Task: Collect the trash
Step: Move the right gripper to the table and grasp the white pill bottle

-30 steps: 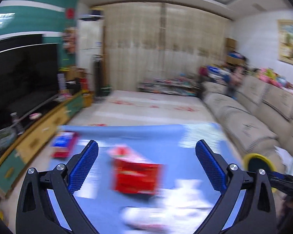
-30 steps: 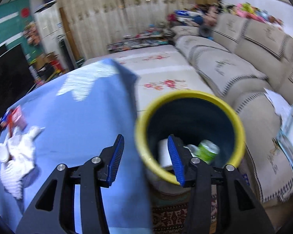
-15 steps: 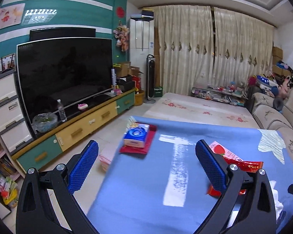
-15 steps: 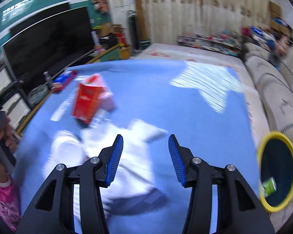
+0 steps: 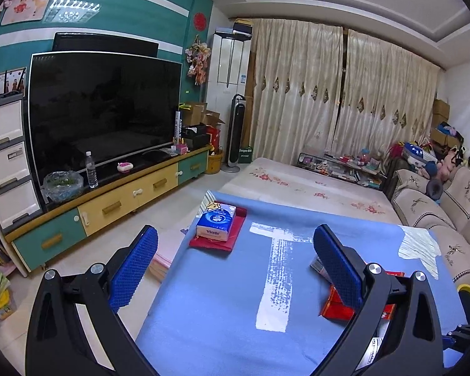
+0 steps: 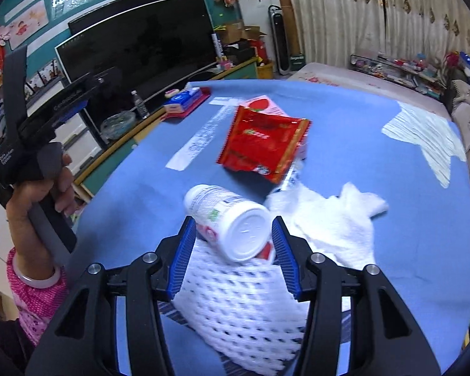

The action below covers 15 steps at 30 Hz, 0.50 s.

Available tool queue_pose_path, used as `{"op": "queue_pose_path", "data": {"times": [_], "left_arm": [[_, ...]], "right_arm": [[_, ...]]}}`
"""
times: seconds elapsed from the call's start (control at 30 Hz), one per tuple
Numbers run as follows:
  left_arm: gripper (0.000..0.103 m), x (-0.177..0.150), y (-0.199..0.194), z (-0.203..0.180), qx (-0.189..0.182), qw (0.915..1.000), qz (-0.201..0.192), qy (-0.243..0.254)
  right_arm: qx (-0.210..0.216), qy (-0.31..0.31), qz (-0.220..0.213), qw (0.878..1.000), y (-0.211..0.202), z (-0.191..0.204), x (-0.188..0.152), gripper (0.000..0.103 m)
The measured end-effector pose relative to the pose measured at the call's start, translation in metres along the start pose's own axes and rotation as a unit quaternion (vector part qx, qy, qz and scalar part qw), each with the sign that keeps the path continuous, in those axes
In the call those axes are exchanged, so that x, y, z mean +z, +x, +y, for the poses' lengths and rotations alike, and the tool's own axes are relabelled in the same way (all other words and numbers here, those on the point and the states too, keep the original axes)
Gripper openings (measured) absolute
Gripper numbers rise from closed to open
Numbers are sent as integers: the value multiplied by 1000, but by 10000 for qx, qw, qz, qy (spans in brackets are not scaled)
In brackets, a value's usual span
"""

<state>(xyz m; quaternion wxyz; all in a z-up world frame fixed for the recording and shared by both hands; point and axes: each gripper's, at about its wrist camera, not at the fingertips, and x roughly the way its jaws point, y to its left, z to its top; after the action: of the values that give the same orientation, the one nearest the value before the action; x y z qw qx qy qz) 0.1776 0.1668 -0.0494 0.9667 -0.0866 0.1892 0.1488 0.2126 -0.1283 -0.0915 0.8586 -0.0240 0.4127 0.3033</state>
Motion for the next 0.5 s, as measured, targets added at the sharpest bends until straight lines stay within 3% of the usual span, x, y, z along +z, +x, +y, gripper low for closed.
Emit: {"op": "queue_pose_path", "data": {"times": [0.07,0.27,0.5], "left_arm": [[98,0,-3,0,-11,10000,-24,-6],[98,1,-14,-1,8,9998,-190,-8],[98,2,-33,2,-87,9990,-403,-152]], "right_arm": [[-126,-26,6,9999,4,2,2,59],[-404,-339,18,9986,22,30,3,68],[-672,-520,-20,9964,29,30,9,70]]}}
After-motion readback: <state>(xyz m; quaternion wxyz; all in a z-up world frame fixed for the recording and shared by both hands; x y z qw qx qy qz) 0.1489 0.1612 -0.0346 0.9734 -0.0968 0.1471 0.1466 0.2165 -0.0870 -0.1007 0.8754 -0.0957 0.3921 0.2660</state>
